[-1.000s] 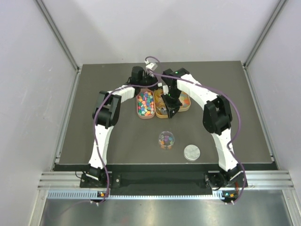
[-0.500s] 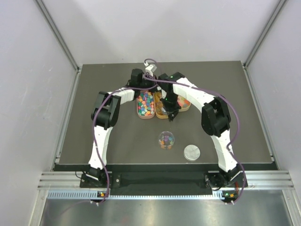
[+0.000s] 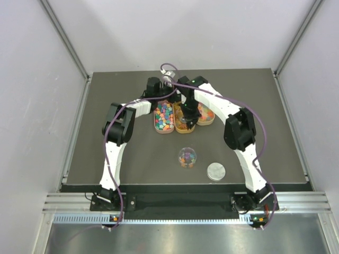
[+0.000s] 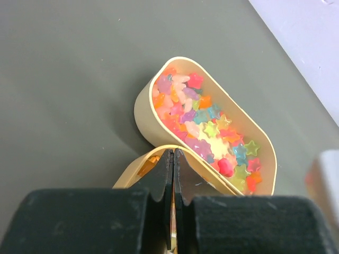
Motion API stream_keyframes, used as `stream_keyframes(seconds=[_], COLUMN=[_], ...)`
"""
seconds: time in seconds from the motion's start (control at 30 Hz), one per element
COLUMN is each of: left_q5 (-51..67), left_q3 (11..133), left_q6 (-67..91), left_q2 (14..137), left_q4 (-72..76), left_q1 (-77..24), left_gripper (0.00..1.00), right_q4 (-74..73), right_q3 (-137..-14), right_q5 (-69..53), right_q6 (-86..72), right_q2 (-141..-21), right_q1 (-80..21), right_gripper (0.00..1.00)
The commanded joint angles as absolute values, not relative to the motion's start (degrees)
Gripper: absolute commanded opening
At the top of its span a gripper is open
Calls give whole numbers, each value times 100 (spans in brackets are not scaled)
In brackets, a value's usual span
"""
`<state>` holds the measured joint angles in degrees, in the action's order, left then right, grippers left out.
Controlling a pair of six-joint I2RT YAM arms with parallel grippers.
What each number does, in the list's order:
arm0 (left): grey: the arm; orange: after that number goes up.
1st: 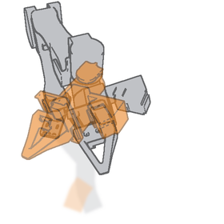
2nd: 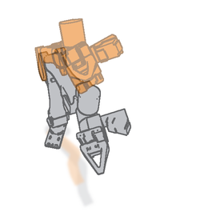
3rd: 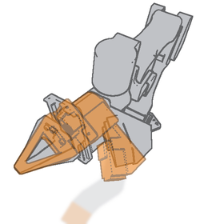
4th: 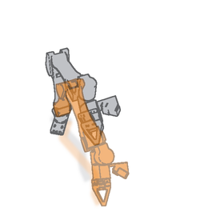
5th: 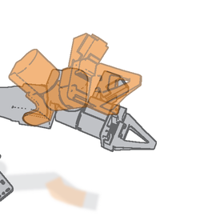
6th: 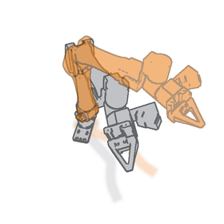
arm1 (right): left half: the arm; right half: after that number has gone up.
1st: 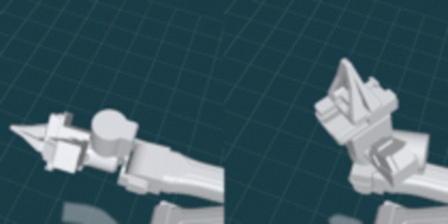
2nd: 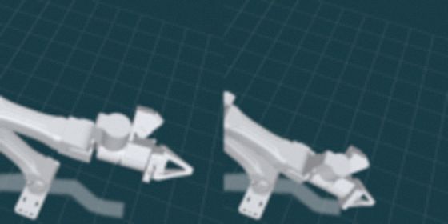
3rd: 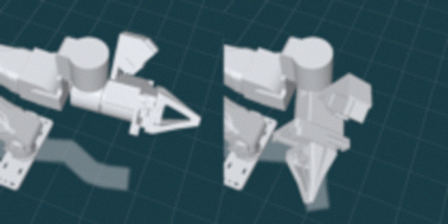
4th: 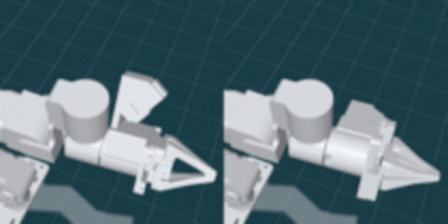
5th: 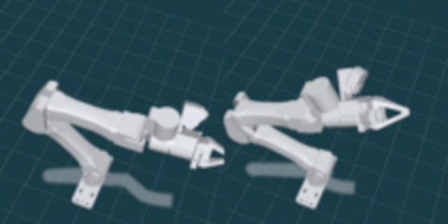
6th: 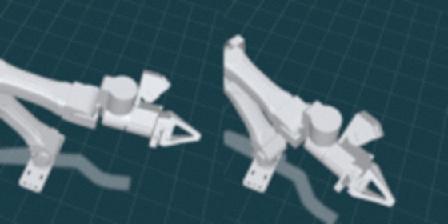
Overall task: Pack the candies
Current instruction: Scoop the fake candies from the storage box.
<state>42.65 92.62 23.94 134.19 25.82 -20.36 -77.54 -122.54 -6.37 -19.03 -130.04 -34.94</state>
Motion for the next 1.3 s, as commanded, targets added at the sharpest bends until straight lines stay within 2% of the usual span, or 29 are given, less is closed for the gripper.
stream_keyframes(seconds=[0.0,0.27,0.47,0.63,0.73,0.8,0.83,0.9,1.07,1.27], left_q5=[4439,4412,4447,4395,4202,4052,3982,3772,3533,3358], left_q3=[9396,9281,9308,9272,9308,9325,9325,9317,9360,9720], left_q6=[2320,2259,2320,2347,2259,2198,2102,1978,2030,1548], left_q2=[13008,12990,13008,12982,12938,12885,12859,12771,12656,12683], left_q4=[2918,2874,2892,2866,2628,2444,2374,2137,2030,1635], left_q1=[-2109,-2136,-2127,-2127,-2127,-2118,-2109,-2092,-1846,-1548], left_gripper=[0,0,0,1,18,25,32,36,43,45], right_q4=[-7418,-7330,-7093,-6882,-6497,-5980,-5863,-5714,-5493,-5133], right_q3=[-12761,-12323,-12875,-12411,-12008,-11656,-11402,-11224,-10767,-10213], right_q5=[-668,-527,-361,-281,-299,-290,-247,-211,-114,-114], right_q6=[-1890,-1872,-1767,-1609,-1442,-1336,-1258,-1178,-1151,-1186], right_q2=[-13288,-13394,-13702,-13509,-13316,-12991,-12903,-12710,-12429,-12068], right_q1=[-3419,-3410,-3419,-3393,-3401,-3401,-3410,-3410,-3393,-3393], right_gripper=[0,0,0,0,0,0,0,0,0,0])
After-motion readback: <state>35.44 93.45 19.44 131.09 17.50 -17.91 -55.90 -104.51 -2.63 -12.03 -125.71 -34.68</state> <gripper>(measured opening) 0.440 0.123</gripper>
